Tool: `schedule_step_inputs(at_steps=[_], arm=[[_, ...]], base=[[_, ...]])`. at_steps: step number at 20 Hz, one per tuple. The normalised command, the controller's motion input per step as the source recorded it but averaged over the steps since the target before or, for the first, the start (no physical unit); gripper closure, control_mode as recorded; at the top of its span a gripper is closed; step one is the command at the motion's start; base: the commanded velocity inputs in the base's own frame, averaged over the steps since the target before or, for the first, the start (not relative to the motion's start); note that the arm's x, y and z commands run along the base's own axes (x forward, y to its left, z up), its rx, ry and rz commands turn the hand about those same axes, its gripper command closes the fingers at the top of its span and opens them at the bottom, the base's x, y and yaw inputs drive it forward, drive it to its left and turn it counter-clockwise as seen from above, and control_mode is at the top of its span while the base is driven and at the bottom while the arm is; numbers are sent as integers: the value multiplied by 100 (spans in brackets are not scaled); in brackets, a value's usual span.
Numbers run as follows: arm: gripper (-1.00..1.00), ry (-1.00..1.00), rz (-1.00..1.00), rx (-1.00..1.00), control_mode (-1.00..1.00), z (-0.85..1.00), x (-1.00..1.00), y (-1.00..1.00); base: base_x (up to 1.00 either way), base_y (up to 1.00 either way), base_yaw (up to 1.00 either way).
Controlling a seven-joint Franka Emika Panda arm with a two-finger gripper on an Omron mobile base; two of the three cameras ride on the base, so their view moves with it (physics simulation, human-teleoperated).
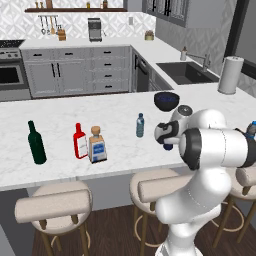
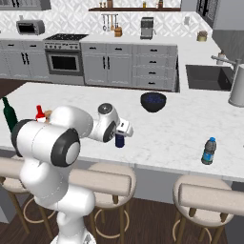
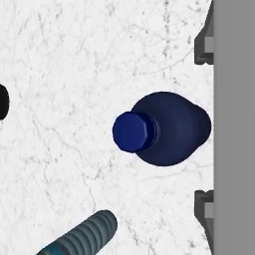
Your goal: Move the plastic bottles in the middle to the plastics group, and the glass bottles in the middle to the glass group.
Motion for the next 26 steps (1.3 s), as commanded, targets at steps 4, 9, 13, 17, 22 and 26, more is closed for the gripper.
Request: schedule_step_inputs(at_steps=[4, 9, 13, 17, 22, 26], arm=[[-100, 0, 0, 0, -100, -7, 12, -2], [-100, 0, 0, 0, -100, -2, 9, -1], [-100, 0, 0, 0, -100, -2, 4, 0], [-100, 0, 0, 0, -100, -4, 7, 0], [-100, 0, 0, 0, -100, -5, 8, -1], [-100, 0, 0, 0, -100, -5, 6, -3]], base=[[0, 0, 0], [0, 0, 0], [0, 0, 0], [0, 0, 0], [0, 0, 0], [0, 0, 0]])
